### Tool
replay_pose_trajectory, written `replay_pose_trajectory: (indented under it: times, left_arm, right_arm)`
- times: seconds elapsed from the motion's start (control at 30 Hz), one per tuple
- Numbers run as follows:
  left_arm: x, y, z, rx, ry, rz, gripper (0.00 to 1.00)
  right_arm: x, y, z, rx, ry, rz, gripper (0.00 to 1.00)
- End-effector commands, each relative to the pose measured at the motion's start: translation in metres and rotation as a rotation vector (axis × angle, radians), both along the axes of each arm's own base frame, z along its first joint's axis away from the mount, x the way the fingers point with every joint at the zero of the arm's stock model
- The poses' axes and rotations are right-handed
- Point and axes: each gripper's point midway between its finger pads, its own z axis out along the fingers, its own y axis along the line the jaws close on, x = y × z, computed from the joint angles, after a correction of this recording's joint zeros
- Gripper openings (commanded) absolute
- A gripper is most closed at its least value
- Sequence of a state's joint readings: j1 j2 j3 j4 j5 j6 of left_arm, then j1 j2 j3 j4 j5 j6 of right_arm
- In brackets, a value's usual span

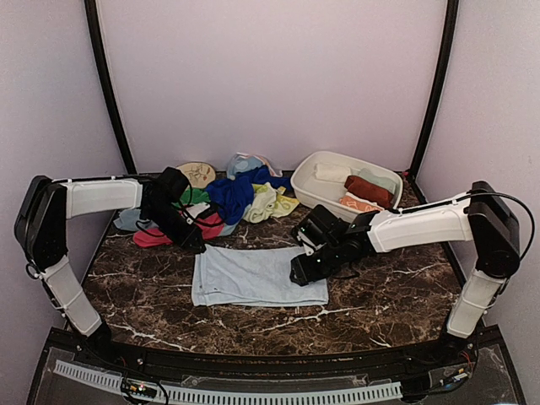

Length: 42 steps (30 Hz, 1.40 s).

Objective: Roll the towels
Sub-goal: Smooth out the towel at the center of the board, then rotate the towel from the towel pile.

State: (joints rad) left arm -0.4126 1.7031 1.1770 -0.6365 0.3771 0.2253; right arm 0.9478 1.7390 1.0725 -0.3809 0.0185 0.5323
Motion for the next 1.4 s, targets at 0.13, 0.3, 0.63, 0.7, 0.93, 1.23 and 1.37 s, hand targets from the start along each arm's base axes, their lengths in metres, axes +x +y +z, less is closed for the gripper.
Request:
replay_pose_trajectory:
  times: [0.13,0.3,0.63,0.7,0.93,1.23,1.37]
  left_arm:
    - [0.01,0.025,-0.023,0.154,-0.109,-0.026,0.54]
    - [-0.007,0.019,0.018,0.092,-0.208,-0.185,0.81]
    - [-0.096,-0.038,0.028,-0.131,-0.158,-0.504,0.74]
    - [-0.097,-0.047,0.019,-0.13,-0.146,-0.507,0.69]
    - [-0.062,-0.052,-0.021,-0.049,-0.161,-0.378,0.54]
    - [-0.092,-0.008,-0.068,0.115,-0.111,-0.432,0.53]
    - [-0.092,0.004,-0.068,0.169,-0.156,-0.441,0.59]
  right_arm:
    - [-0.001,-0.004,0.007,0.025,-0.006,-0.009,0.58]
    - [-0.001,0.001,0.011,0.039,-0.001,-0.002,0.59]
    - [0.02,0.018,0.047,0.125,-0.001,-0.03,0.61]
    - [0.029,0.009,0.048,0.121,-0.003,-0.073,0.62]
    - [0.052,-0.014,0.055,0.119,-0.04,-0.15,0.6]
    - [0.067,0.01,0.024,0.105,0.021,-0.096,0.51]
    - [0.058,0.008,-0.013,0.079,0.116,-0.118,0.49]
